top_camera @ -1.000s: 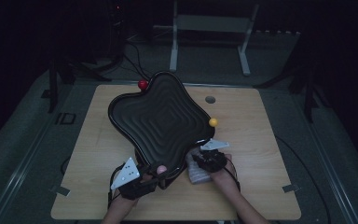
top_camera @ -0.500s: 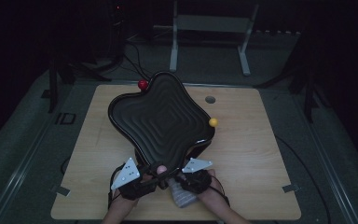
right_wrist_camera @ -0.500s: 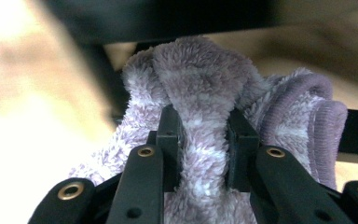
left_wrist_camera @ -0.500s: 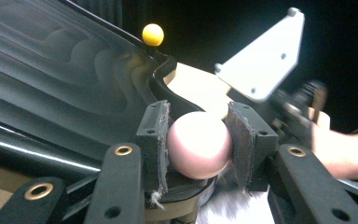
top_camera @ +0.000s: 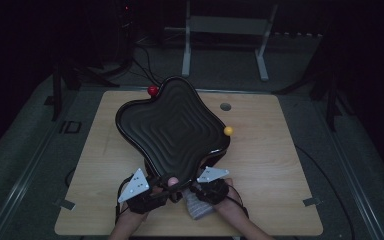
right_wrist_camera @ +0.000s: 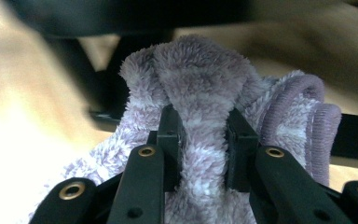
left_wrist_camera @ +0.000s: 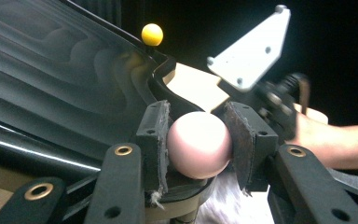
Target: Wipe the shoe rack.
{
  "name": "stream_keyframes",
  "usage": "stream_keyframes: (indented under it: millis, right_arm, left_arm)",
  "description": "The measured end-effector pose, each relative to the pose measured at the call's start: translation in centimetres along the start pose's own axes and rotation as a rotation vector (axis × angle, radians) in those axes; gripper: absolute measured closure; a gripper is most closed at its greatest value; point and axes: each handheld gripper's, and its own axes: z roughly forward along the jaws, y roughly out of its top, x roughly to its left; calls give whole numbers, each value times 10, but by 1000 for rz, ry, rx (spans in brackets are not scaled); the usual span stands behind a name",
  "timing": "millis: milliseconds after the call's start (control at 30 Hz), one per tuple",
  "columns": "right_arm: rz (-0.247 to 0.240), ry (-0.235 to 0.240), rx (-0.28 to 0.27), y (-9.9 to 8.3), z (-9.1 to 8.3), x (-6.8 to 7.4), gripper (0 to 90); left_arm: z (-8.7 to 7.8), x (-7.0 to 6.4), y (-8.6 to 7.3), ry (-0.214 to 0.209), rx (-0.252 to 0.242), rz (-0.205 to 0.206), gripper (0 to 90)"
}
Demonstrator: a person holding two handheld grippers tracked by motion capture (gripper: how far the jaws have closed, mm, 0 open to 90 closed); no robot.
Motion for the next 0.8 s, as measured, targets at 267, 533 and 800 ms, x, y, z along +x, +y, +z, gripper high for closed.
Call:
stream_keyframes:
  millis: [267, 533, 800]
  right_arm:
    - [81, -142, -10, -4, -6, -54, 722]
    - [162, -270, -20, -7, -9, -94, 724]
    - [177, -270, -14, -7, -8, -87, 733]
  left_arm:
    - [1, 0, 0, -1, 1, -2, 604]
    - [1, 1, 1, -10, -2, -10, 604]
    - [2, 1, 1, -9, -1, -9, 604]
